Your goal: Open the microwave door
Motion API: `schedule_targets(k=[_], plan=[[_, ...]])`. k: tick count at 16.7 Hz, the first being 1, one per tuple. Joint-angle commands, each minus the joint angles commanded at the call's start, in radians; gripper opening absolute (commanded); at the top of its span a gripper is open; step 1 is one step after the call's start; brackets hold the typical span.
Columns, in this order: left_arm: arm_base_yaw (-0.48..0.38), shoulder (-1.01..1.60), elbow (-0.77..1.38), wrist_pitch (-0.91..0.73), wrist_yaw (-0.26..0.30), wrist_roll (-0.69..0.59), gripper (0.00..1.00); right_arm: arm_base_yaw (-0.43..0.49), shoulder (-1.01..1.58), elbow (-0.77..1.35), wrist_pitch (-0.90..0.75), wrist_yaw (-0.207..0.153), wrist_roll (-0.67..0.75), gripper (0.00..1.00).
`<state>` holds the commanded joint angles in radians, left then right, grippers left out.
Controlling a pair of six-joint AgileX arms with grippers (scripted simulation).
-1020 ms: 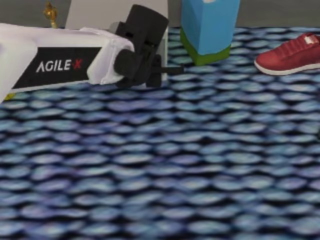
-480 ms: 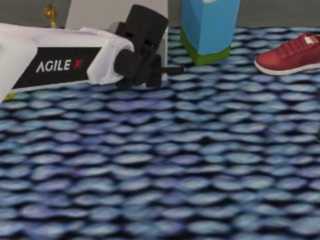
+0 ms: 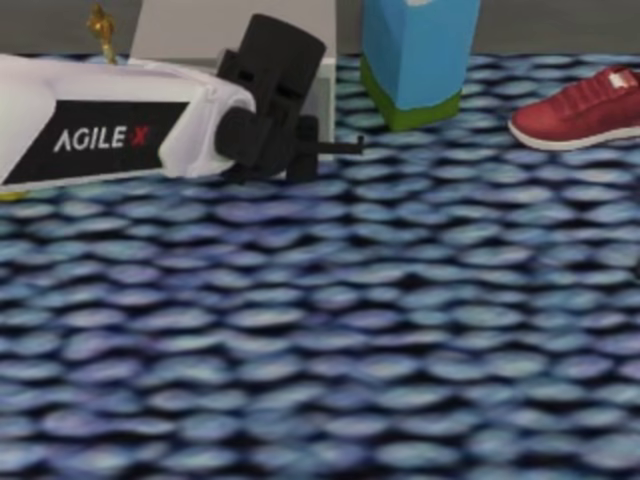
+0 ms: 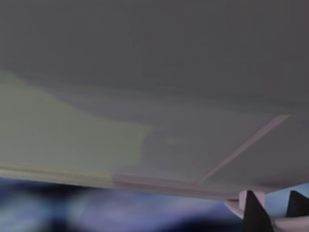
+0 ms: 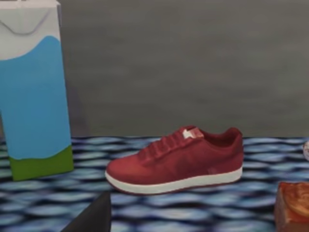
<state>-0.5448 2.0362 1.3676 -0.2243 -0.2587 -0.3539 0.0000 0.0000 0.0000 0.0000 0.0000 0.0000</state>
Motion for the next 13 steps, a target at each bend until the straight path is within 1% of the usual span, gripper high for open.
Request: schedule_targets(k=[13], plan=[[0.002, -0.004, -0.011, 0.004, 0.005, 0.009, 0.0, 0.0, 0.0, 0.0, 0.0, 0.0, 0.0, 1.0]])
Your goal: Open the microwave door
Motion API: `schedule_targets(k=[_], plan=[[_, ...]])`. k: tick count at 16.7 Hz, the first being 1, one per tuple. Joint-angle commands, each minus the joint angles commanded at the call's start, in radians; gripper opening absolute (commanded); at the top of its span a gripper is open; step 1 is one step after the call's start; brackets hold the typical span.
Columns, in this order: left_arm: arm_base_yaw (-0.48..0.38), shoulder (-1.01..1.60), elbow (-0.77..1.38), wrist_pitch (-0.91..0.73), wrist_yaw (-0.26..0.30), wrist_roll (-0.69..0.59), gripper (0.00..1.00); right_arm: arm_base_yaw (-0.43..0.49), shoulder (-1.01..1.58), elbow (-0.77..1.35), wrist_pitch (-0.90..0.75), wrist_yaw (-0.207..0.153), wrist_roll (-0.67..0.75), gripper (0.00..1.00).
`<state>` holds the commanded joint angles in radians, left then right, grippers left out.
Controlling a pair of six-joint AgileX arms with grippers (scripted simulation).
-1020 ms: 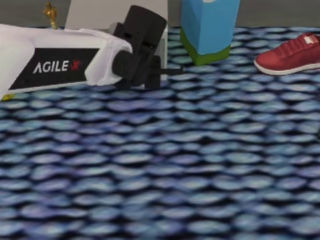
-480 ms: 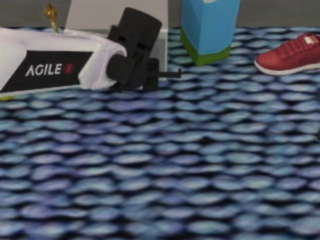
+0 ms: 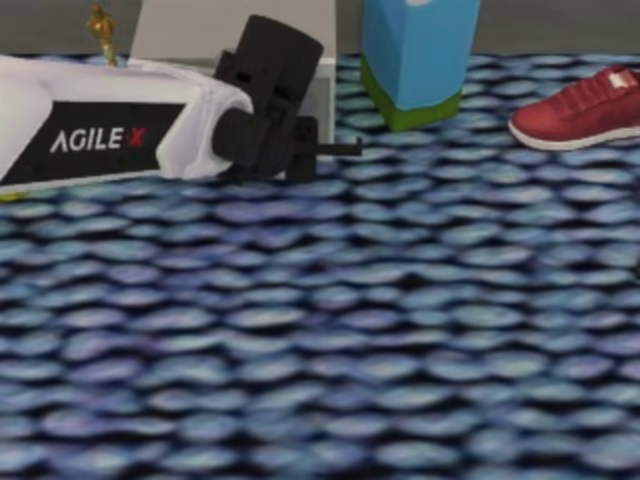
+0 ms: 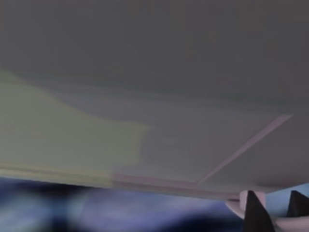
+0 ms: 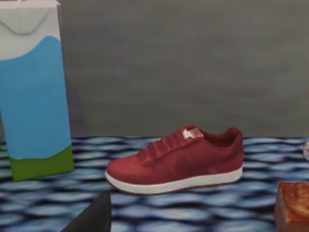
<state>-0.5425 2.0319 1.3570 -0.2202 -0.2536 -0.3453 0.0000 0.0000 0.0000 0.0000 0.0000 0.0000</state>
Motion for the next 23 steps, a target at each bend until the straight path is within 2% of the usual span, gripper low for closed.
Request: schedule_targets(k=[13, 23], plan=[[0.0, 0.0, 0.0, 0.0, 0.0, 0.0, 0.0, 0.0, 0.0, 0.0, 0.0, 0.0, 0.0, 1.0], [0.013, -0.042, -0.066, 0.037, 0.048, 0.062, 0.0, 0.0, 0.0, 0.0, 0.0, 0.0, 0.0, 1.0]])
